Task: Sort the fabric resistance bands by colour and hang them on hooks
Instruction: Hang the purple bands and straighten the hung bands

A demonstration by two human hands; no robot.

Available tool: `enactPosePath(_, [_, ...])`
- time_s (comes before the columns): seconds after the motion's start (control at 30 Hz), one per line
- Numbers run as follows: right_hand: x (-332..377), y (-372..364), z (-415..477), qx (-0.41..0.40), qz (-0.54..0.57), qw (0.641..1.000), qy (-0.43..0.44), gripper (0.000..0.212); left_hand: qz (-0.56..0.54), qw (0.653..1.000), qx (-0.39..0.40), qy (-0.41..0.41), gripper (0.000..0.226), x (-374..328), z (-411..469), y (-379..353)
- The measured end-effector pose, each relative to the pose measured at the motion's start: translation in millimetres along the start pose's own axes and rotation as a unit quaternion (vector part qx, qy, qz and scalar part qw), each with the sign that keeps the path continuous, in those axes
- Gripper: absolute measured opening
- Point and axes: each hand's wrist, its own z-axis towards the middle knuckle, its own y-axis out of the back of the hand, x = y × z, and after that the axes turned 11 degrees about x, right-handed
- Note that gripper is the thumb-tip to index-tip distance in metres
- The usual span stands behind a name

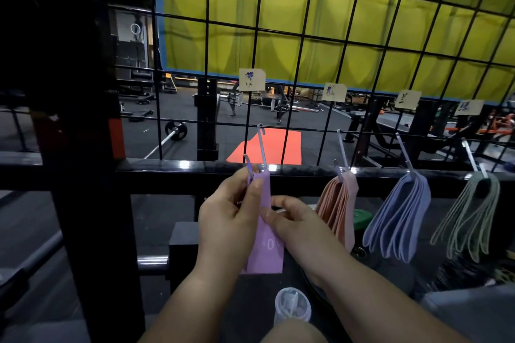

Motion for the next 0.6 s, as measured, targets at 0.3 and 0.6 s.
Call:
enactPosePath(0.3, [6.7,7.8,-9.0,-0.064,-0.099,0.992,0.05,0.012,0.003,0.999,0.044,-0.015,0.024,0.6,4.7,8.1])
enactPosePath(0.6, [32.0,4.3,-5.1,-0.117,-0.219,0.945,0.213,0.016,-0.001,0.998,0.063,-0.027,0.042,-1.5,8.7,12.4])
